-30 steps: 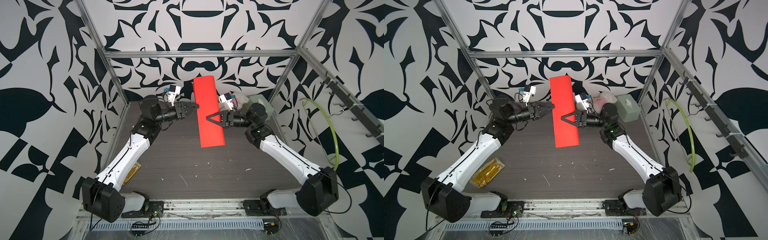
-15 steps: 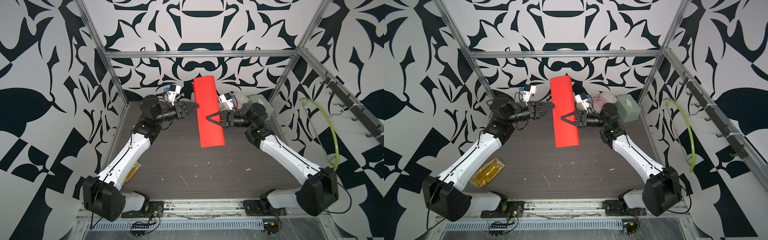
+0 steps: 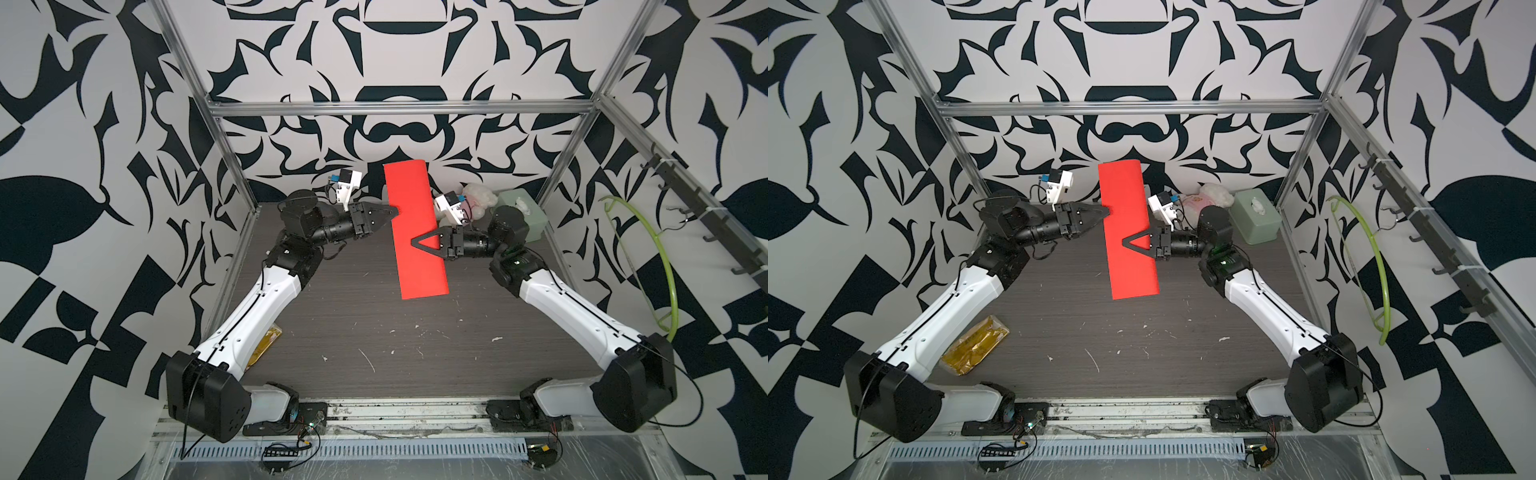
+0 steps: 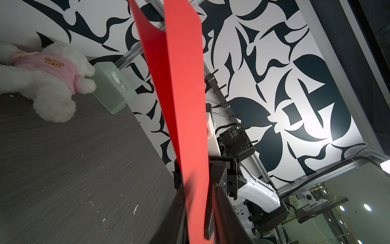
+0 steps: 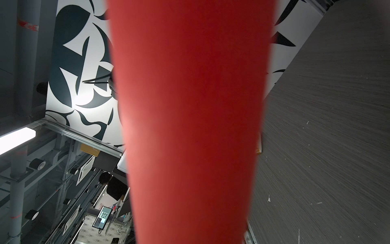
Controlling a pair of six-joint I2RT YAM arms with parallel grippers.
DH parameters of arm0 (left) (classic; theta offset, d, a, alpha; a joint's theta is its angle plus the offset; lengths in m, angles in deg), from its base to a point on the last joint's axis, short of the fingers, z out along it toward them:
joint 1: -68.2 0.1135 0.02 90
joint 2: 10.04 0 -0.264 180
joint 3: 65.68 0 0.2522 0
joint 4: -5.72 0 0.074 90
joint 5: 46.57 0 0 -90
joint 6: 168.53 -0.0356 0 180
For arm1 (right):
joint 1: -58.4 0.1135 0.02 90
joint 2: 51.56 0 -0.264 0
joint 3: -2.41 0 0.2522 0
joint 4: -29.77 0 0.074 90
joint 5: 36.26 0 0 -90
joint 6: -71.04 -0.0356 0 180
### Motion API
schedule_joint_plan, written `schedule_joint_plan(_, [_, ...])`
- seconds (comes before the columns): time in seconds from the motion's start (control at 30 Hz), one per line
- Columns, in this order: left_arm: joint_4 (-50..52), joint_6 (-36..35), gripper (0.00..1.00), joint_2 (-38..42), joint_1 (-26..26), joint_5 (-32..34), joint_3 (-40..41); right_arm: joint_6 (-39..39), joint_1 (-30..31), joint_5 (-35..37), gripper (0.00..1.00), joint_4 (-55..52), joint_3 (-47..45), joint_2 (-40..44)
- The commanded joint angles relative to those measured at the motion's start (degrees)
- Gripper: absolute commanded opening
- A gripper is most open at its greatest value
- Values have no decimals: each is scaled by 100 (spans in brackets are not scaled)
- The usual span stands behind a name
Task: Fold the rectangular paper in half along the long edge
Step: Fold the paper.
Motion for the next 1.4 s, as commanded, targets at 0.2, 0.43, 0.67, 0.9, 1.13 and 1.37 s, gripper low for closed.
schedule_joint_plan(0.2, [-159,-36,24,-34,33,-77,-37,24,36,-31,28,301,210,161])
schedule_joint_plan(0.43, [-159,-40,22,-18,27,-75,-23,-97,38,-57,28,497,193,161])
schedule_joint_plan(0.67, [-144,-40,13,-38,28,-77,-28,-224,42,-109,28,687,175,160])
schedule_joint_plan(0.9, [-143,-44,5,-41,26,-77,-26,-227,63,-116,28,696,193,126])
schedule_joint_plan(1.13, [-141,-53,0,-33,33,-77,-24,-229,65,-122,28,707,187,133])
schedule_joint_plan(1.37, [-139,-58,0,-32,27,-76,-28,120,65,-33,45,218,279,207])
